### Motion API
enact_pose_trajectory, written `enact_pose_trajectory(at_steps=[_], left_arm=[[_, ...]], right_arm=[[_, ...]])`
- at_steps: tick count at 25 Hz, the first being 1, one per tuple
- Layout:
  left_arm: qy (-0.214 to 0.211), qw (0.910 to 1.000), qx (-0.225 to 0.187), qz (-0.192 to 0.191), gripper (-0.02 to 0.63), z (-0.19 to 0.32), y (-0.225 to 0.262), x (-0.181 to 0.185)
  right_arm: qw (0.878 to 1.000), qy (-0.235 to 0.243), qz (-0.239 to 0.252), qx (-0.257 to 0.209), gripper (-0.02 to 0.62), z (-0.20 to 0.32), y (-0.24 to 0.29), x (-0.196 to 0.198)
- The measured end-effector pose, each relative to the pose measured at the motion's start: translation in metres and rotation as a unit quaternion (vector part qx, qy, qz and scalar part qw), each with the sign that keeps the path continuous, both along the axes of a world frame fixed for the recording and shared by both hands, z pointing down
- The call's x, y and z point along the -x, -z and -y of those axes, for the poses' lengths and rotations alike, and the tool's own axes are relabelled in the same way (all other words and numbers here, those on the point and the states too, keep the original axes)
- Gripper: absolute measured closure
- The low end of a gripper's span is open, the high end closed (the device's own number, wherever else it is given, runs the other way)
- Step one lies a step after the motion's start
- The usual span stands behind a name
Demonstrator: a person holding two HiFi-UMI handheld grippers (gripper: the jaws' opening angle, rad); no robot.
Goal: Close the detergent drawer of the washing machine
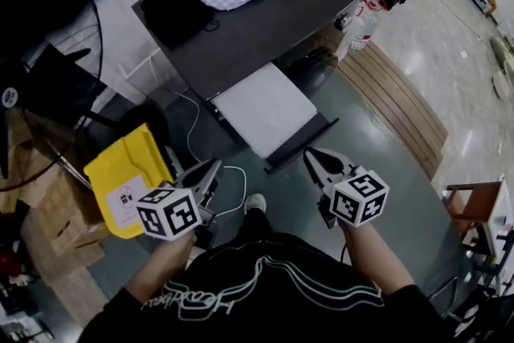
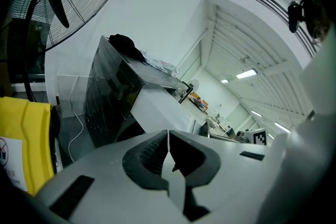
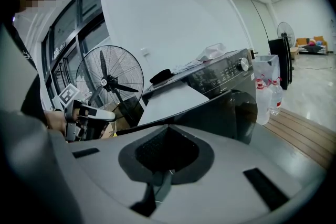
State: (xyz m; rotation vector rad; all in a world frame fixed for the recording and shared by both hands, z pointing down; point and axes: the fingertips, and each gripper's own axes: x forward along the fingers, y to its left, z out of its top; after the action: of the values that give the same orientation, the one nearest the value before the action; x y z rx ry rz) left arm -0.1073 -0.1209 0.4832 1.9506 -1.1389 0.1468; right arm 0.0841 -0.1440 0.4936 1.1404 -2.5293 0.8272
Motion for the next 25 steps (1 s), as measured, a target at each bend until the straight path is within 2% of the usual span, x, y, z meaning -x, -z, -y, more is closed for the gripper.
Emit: enact_pose_trajectory(at_steps=[25], left_arm=[[-0.003,1.0,-0.005,0.006,0.575,0.046,0.001,0.033]], right_arm=[[1.0,-0.003,0.013,0.008,0.569,0.036,0.003,0.033]])
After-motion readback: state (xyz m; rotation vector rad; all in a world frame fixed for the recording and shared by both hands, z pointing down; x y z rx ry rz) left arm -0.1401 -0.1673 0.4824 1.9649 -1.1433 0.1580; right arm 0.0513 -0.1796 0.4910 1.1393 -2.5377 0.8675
